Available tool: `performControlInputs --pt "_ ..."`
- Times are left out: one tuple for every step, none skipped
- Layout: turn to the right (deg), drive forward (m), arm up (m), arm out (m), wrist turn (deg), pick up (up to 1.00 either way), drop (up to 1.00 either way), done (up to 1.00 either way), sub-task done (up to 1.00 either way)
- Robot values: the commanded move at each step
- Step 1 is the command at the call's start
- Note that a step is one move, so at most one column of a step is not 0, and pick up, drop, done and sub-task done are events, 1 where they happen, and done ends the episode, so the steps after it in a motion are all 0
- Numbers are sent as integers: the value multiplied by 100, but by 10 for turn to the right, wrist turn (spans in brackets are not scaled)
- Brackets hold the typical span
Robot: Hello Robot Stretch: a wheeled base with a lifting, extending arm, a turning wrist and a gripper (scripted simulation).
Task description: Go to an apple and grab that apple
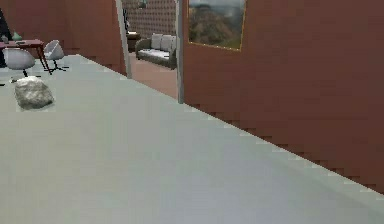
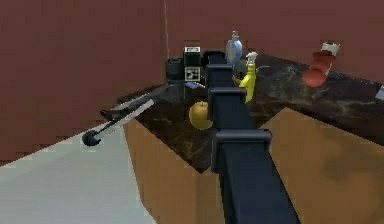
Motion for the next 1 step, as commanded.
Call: performControlInputs --pt "0 0 0 0 450 0 0 0 0"
